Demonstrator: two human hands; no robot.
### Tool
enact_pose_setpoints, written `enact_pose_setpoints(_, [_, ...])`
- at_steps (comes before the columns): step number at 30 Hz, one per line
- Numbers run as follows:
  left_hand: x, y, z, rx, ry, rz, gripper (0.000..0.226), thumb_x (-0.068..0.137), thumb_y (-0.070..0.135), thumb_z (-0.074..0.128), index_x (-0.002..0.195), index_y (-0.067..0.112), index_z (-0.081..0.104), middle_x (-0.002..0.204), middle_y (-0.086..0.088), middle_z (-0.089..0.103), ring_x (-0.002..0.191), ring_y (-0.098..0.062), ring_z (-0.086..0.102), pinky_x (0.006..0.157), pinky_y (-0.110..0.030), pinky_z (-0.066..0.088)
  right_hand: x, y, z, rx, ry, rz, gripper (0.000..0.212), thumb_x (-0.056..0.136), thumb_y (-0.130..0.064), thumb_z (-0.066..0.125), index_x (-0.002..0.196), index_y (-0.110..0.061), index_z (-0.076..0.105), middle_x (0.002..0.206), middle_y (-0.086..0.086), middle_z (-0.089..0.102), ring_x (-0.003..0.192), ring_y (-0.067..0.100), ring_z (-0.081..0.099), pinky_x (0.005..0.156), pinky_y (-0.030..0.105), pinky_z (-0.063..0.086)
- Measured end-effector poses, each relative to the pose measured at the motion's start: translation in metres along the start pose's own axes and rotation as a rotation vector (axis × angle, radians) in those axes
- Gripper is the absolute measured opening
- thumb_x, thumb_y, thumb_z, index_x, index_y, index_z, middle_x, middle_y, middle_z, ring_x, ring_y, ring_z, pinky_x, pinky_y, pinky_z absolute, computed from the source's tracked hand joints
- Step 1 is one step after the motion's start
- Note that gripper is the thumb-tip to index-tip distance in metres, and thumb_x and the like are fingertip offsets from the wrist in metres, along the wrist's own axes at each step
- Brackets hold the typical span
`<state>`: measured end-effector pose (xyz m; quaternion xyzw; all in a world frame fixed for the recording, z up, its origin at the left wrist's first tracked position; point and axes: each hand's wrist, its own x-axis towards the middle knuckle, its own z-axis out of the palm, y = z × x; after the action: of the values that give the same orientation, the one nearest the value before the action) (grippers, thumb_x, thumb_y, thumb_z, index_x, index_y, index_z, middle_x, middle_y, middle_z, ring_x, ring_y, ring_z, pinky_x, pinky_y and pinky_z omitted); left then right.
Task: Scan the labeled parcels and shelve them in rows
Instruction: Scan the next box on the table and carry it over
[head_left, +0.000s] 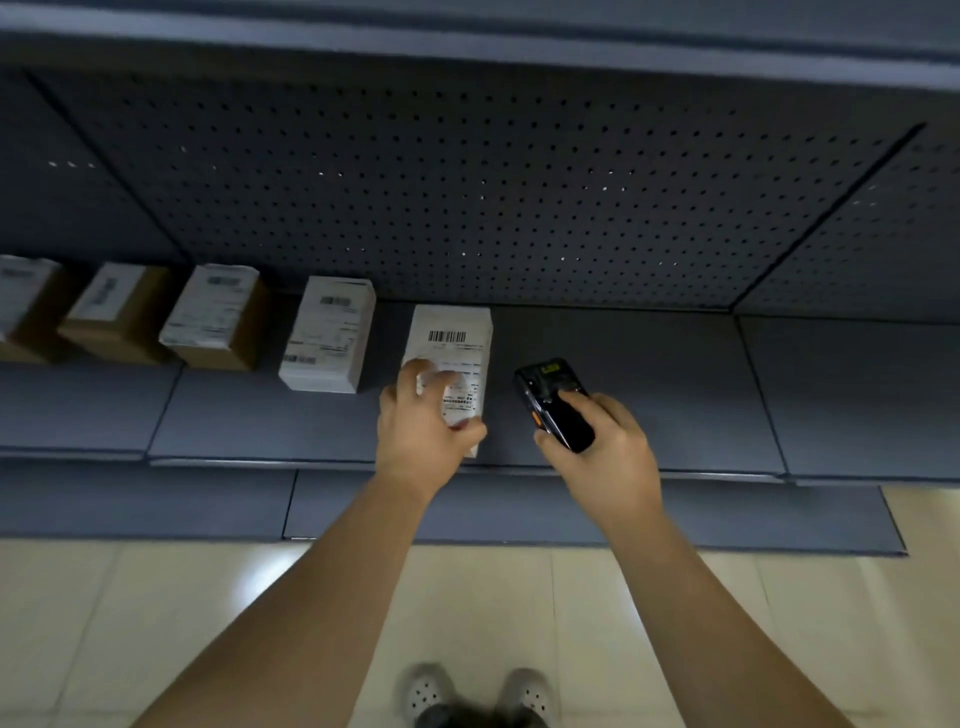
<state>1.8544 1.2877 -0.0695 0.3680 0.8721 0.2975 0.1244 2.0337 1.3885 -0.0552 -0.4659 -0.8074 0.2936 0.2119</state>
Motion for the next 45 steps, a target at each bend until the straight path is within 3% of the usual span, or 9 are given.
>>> enact_pose_setpoints(4, [0.016,-0.012,0.031,0.105,-0.037,-0.076,0.058,0.074,0.039,0.073,0.128,0.025,0.057,0.145,0.0,0.035,0.116,-0.034,0.039,0.095,-0.044,0.043,0.012,0.018,0.016,0.025,0.007,-0.02,0.053,0.074,-0.047,0.073,0.123,-0.031,0.066,0.121,-0.001,0.062,0.104,0.024,0.061,0.08,0.042,0.056])
enact_pose_setpoints(8, [0.032,-0.029,0.052,0.182,-0.064,-0.125,0.062,0.074,0.044,0.071,0.131,0.027,0.054,0.147,-0.001,0.031,0.117,-0.035,0.038,0.096,-0.048,0.046,0.02,0.027,0.025,0.051,0.023,-0.029,0.051,0.074,-0.039,0.08,0.122,-0.029,0.067,0.12,-0.002,0.062,0.104,0.022,0.061,0.079,0.039,0.056])
enact_pose_setpoints(17, [0.076,-0.039,0.066,0.25,-0.062,-0.082,0.074,0.079,0.05,0.068,0.143,0.024,0.043,0.153,-0.002,0.022,0.119,-0.034,0.035,0.097,-0.045,0.041,0.032,0.033,0.035,0.087,0.005,-0.037,0.05,0.073,-0.039,0.079,0.121,-0.03,0.068,0.118,-0.006,0.062,0.103,0.017,0.062,0.08,0.033,0.054])
enact_pose_setpoints(22, [0.09,-0.043,0.065,0.26,-0.088,-0.078,0.074,0.082,0.053,0.065,0.146,0.026,0.039,0.154,-0.001,0.018,0.123,-0.035,0.031,0.1,-0.045,0.04,0.031,0.032,0.039,0.087,0.0,-0.031,0.051,0.072,-0.046,0.074,0.12,-0.032,0.068,0.115,-0.008,0.062,0.1,0.015,0.062,0.078,0.037,0.056])
enact_pose_setpoints(31, [0.104,-0.048,0.064,0.25,-0.066,-0.026,0.076,0.082,0.064,0.059,0.147,0.029,0.039,0.157,-0.003,0.019,0.133,-0.037,0.03,0.107,-0.051,0.033,0.024,0.037,0.045,0.053,-0.024,-0.011,0.052,0.073,-0.043,0.077,0.123,-0.033,0.066,0.122,-0.008,0.061,0.105,0.015,0.061,0.084,0.038,0.055])
enact_pose_setpoints(36, [0.062,-0.043,0.016,0.155,-0.009,0.157,0.075,0.08,0.067,0.044,0.138,0.022,0.053,0.149,-0.006,0.04,0.13,-0.037,0.042,0.098,-0.056,0.044,0.01,0.011,0.022,0.089,-0.004,-0.04,0.058,0.069,-0.058,0.063,0.121,-0.033,0.067,0.123,-0.007,0.061,0.106,0.017,0.062,0.083,0.039,0.056])
enact_pose_setpoints(38, [0.034,-0.033,-0.019,0.138,0.024,0.224,0.07,0.083,0.064,0.046,0.137,0.021,0.053,0.146,-0.005,0.045,0.129,-0.033,0.044,0.099,-0.055,0.045,0.0,-0.012,0.004,0.093,-0.03,-0.075,0.056,0.071,-0.055,0.069,0.122,-0.033,0.067,0.124,-0.007,0.06,0.106,0.017,0.061,0.084,0.038,0.055])
enact_pose_setpoints(41, [-0.018,-0.013,-0.085,0.132,0.051,0.237,0.068,0.087,0.064,0.044,0.14,0.022,0.049,0.144,-0.001,0.045,0.132,-0.027,0.041,0.104,-0.05,0.042,-0.02,-0.055,-0.023,0.089,-0.079,-0.127,0.054,0.074,-0.044,0.079,0.125,-0.032,0.066,0.129,-0.005,0.058,0.113,0.018,0.058,0.09,0.035,0.052])
enact_pose_setpoints(45, [-0.089,-0.009,-0.172,0.172,0.133,0.21,0.064,0.09,0.063,0.042,0.137,0.021,0.052,0.141,0.002,0.049,0.131,-0.022,0.042,0.101,-0.047,0.044,-0.056,-0.119,-0.04,0.12,-0.17,-0.206,0.059,0.071,-0.057,0.07,0.125,-0.037,0.064,0.131,-0.006,0.057,0.118,0.018,0.056,0.096,0.038,0.05])
